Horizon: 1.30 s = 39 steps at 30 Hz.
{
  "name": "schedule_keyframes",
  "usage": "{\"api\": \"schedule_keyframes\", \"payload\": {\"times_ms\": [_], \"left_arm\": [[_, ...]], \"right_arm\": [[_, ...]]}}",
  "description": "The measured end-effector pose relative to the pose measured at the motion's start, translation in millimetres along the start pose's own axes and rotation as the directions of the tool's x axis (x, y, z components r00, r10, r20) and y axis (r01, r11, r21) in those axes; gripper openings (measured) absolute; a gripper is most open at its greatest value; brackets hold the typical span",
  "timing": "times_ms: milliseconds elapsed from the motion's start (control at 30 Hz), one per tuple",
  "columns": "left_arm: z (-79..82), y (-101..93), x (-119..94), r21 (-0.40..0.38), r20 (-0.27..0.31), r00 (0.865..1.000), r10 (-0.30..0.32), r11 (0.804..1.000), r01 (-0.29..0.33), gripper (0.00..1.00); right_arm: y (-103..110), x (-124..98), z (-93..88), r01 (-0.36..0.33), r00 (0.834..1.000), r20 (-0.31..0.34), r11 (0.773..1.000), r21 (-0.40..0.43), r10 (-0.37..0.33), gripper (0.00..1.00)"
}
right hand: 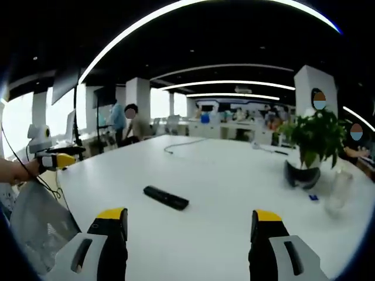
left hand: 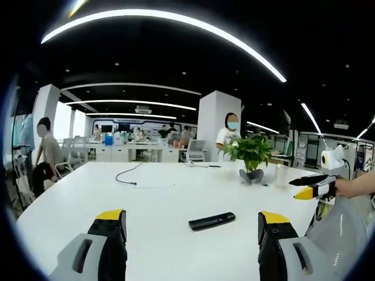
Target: Press the specified remote control buttons in sequence, fully releasing each button before pressing the next.
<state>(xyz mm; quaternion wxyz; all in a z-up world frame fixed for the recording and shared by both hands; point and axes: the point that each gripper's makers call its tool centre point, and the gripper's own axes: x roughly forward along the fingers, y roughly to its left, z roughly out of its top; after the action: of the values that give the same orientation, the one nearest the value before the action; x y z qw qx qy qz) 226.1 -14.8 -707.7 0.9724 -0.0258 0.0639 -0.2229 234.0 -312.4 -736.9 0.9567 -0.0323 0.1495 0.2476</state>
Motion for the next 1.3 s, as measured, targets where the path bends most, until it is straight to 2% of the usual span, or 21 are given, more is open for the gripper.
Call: {"api": "schedule_keyframes", "payload": {"times_ms": [100,200,533,933,1067,1233,1300], "left_arm": [[-1.1,1.1,0,-0.004,-0.006,1.000,0.005,1.000,-0.005,0.97],[-1.1,1.2,0,-0.009,-0.004,1.000,0.004,1.000,-0.004,0.97],[-0.2,4.3,-1,-0.016,0.001,1.000,0.017,1.000,-0.017,0.97],[-1.6,3.9,0,-0.010,-0.010,1.000,0.022,1.000,-0.022,0.97],[-6.1,9.3,1,0.007,-0.041,0.998,0.054,0.999,-0.053,0.95],[-10.2,7.9,3,0.011,-0.062,0.997,0.046,0.999,-0.045,0.96],[-11.2,10.3,2,0.019,-0.069,0.996,0.062,0.998,-0.061,0.96]], "right_arm": [[-10,-4,3.4,0.035,0.999,0.029,0.998,0.045,-0.036,0.85],[-12,-5,4.1,0.032,0.999,0.041,0.997,0.073,-0.035,0.85],[-2,0,0.4,0.009,1.000,0.005,1.000,0.012,-0.009,0.85],[0,1,0.0,-0.003,1.000,0.003,1.000,0.016,0.003,0.85],[0,1,-0.9,-0.005,1.000,-0.002,1.000,0.020,0.005,0.85],[-3,2,-2.9,0.013,1.000,-0.017,1.000,0.013,-0.013,0.86],[-3,3,-4.9,0.011,1.000,-0.028,1.000,0.005,-0.011,0.86]]}}
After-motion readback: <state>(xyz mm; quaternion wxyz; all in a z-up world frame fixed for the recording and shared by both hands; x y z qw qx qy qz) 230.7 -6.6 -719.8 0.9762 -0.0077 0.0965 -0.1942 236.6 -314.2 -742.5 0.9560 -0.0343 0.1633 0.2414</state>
